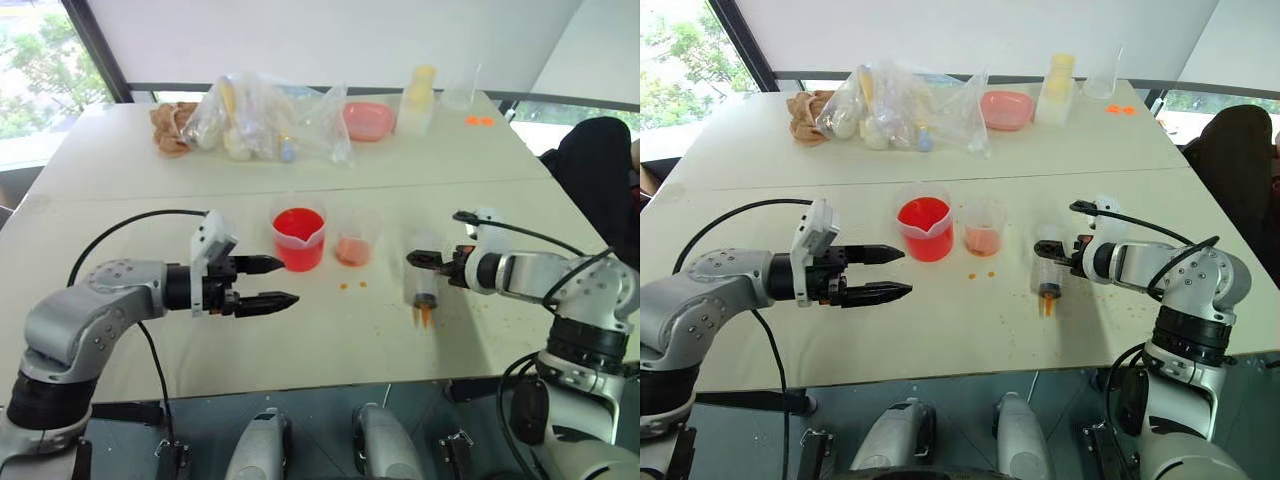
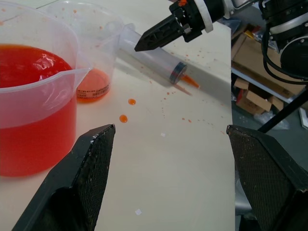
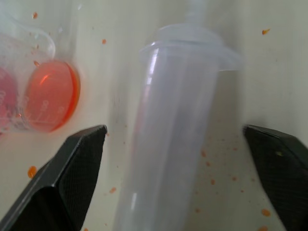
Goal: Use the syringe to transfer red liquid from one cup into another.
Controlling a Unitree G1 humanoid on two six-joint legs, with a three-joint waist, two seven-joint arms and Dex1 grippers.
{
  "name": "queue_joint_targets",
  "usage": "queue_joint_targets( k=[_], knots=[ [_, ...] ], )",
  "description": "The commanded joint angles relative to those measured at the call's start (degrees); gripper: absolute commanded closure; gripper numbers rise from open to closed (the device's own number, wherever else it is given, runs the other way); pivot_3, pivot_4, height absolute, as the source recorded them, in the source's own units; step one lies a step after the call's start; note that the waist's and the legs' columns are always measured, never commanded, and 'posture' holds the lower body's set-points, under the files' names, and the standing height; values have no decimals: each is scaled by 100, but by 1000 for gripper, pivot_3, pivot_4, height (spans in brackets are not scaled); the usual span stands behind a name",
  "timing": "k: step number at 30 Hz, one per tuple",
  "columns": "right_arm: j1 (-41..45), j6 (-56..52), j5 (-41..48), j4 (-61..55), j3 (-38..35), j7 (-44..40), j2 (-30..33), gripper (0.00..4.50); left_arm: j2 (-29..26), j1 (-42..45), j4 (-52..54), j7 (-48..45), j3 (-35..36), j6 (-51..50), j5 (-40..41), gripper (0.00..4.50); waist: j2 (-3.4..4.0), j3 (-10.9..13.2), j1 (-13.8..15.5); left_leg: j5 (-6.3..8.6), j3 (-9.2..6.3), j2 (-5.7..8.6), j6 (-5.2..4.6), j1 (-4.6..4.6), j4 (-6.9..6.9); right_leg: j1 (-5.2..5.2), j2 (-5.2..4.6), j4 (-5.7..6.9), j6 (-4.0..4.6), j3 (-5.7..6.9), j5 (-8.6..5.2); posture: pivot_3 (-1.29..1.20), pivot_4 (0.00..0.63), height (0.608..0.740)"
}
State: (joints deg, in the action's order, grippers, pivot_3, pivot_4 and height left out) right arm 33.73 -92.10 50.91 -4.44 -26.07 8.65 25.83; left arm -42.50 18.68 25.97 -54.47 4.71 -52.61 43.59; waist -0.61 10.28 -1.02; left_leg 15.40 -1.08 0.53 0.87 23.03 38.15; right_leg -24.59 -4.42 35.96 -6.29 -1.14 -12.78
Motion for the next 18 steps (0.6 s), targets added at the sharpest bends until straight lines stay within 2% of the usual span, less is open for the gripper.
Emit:
queue_joint_targets(
  k=[1,5,6,9,11,14,18],
  knots=[
    [-77,-40,-112,-223,111,-129,188,41,-25,5,58,40,-24,195,-42,606,0,0,5,0,0,0,0,0,0,0,0,0,1,1,-1,0,150,740],
    [-210,93,-160,-643,485,-866,758,41,48,48,-49,168,150,109,145,606,0,0,17,0,-2,1,0,5,0,0,0,-7,1,2,-1,0,150,740],
    [-302,245,12,-860,525,-1338,1085,41,30,39,-64,198,277,4,282,606,1,1,12,0,-2,1,0,6,0,0,0,-10,0,2,-1,0,150,740],
    [-475,353,617,-1133,-96,-2367,1613,41,-65,-30,-103,312,622,-284,667,606,2,6,14,1,-4,-2,-2,12,-1,-1,0,-18,-4,4,0,0,150,740],
    [-596,258,822,-1174,-423,-2614,1731,41,-86,-70,-135,429,803,-430,852,606,-2,3,13,4,-5,-4,-6,12,-1,0,1,-22,-18,7,8,0,150,740],
    [-1243,395,1211,-1751,-685,-3309,2032,41,-218,-287,-196,544,1139,-580,997,606,-5,2,14,4,-9,-12,-7,11,-4,8,12,-41,-15,11,6,0,150,740],
    [-2568,1340,1032,-2275,-1110,-4503,2547,41,-431,-631,-377,701,1714,-631,1109,606,-1,4,25,8,-7,-20,-12,16,-6,7,17,-51,-8,10,3,0,150,740]
  ],
)
